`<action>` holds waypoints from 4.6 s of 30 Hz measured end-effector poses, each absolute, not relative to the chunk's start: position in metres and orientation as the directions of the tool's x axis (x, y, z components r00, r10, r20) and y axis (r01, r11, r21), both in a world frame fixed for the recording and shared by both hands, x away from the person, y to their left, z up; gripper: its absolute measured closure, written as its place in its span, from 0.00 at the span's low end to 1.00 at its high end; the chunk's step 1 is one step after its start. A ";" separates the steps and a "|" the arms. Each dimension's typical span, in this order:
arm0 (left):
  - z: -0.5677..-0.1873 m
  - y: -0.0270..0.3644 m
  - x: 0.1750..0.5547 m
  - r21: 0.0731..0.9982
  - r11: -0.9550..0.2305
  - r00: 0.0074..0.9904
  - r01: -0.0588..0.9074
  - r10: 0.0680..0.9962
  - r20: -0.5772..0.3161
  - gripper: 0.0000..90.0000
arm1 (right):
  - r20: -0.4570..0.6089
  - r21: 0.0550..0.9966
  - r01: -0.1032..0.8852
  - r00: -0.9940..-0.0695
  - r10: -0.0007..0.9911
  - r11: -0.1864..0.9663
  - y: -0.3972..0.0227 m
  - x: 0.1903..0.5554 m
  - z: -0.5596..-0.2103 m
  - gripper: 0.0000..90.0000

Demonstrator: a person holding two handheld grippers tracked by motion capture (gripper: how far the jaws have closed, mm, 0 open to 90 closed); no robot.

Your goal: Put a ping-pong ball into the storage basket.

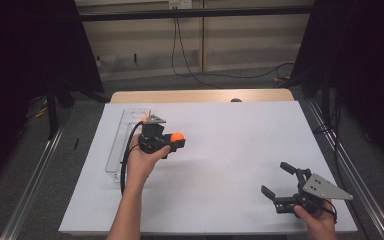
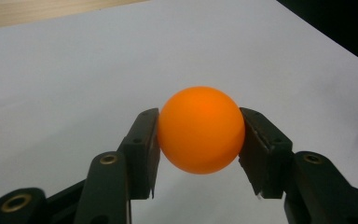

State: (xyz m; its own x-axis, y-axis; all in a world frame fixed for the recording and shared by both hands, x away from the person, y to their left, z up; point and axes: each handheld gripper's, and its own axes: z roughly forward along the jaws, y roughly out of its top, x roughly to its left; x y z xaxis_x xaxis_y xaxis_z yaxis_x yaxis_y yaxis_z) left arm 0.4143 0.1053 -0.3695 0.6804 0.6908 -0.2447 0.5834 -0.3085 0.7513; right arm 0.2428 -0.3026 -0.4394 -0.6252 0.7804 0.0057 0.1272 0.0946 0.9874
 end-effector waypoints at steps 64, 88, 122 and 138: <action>-0.362 0.139 0.417 0.763 -0.264 0.618 0.590 0.756 -0.216 0.57 | 0.007 0.987 0.130 -0.622 0.783 0.095 -0.302 0.243 -0.440 0.02; -0.358 0.151 0.416 0.770 -0.254 0.600 0.586 0.775 -0.201 0.57 | 0.006 0.987 0.129 -0.622 0.783 0.095 -0.302 0.243 -0.440 0.02; -0.354 0.165 0.414 0.779 -0.228 0.567 0.584 0.801 -0.190 0.57 | 0.004 0.987 0.127 -0.625 0.781 0.097 -0.302 0.243 -0.440 0.02; -0.352 0.174 0.413 0.781 -0.213 0.549 0.587 0.814 -0.190 0.57 | 0.004 0.987 0.128 -0.624 0.781 0.097 -0.302 0.243 -0.440 0.02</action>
State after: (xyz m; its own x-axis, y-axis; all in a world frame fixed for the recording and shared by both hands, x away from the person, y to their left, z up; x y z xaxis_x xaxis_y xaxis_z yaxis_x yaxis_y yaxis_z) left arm 0.4132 0.1737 -0.3522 0.5490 0.8138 -0.1903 0.5865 -0.2129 0.7815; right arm 0.2432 -0.3023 -0.4398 -0.6241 0.7813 0.0043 0.1278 0.0967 0.9871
